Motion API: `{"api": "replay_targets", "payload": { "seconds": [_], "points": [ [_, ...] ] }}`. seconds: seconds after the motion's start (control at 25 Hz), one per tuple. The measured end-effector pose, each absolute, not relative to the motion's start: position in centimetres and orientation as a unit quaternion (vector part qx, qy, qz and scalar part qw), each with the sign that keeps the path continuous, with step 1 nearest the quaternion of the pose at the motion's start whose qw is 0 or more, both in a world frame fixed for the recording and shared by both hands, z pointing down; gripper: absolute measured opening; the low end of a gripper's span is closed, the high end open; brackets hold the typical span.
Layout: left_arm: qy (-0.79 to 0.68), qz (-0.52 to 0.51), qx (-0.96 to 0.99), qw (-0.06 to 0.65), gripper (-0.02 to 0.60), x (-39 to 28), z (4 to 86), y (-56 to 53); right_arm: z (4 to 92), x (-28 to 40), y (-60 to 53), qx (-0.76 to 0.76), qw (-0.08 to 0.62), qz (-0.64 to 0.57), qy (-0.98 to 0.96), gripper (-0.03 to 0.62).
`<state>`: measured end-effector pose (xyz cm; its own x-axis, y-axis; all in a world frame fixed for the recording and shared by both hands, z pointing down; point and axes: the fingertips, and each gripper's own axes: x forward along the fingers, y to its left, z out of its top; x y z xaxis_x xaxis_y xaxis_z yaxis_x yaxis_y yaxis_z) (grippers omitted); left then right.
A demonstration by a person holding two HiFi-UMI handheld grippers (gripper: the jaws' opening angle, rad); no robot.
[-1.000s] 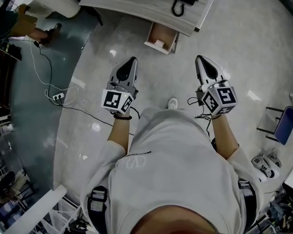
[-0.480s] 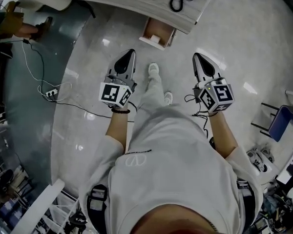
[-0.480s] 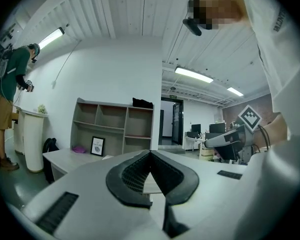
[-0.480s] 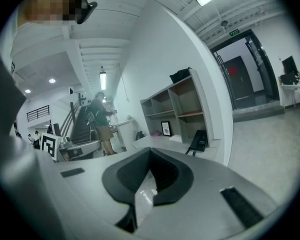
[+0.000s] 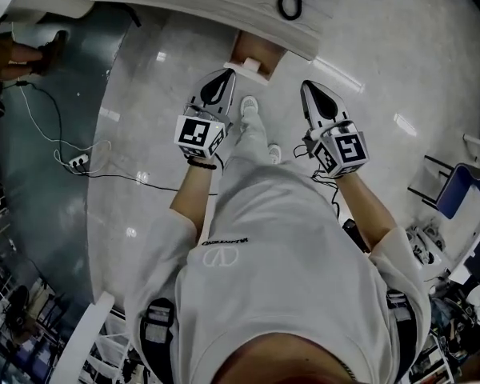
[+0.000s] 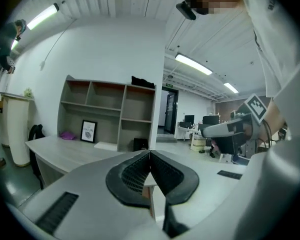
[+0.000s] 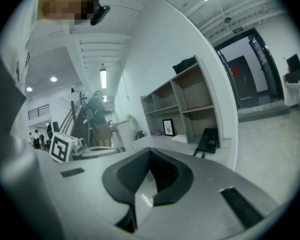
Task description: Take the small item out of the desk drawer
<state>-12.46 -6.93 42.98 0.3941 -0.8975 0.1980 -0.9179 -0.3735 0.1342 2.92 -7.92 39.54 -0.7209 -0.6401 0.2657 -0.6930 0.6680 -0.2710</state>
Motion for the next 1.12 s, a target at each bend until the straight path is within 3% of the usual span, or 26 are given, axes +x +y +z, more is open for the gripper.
{"api": "replay_targets", "payload": {
  "seconds": [0.12, 0.28, 0.68, 0.92, 1.12],
  "points": [
    [-0.538, 0.076, 0.828, 0.141, 0.0, -13.3, 48.0, -10.0, 42.6, 0.2, -9.8, 0.352, 0.082, 0.205, -0.909, 0.002],
    [-0.522, 0.108, 0.823, 0.194, 0.003, -14.2, 55.0, -12.5, 48.8, -2.9, -12.0, 0.354, 0.141, 0.222, -0.897, 0.002],
    [-0.48, 0.143, 0.817, 0.284, 0.032, -12.1, 66.7, -16.1, 60.4, -6.0, -13.9, 0.339, 0.214, 0.282, -0.872, 0.002],
    [-0.479, 0.166, 0.806, 0.307, 0.086, -9.7, 72.8, -19.0, 67.4, -3.7, -16.6, 0.369, 0.231, 0.312, -0.844, 0.002],
    [-0.491, 0.192, 0.781, 0.335, 0.174, -9.3, 77.6, -19.6, 72.3, -1.6, -16.8, 0.389, 0.225, 0.352, -0.821, 0.002]
  ]
}}
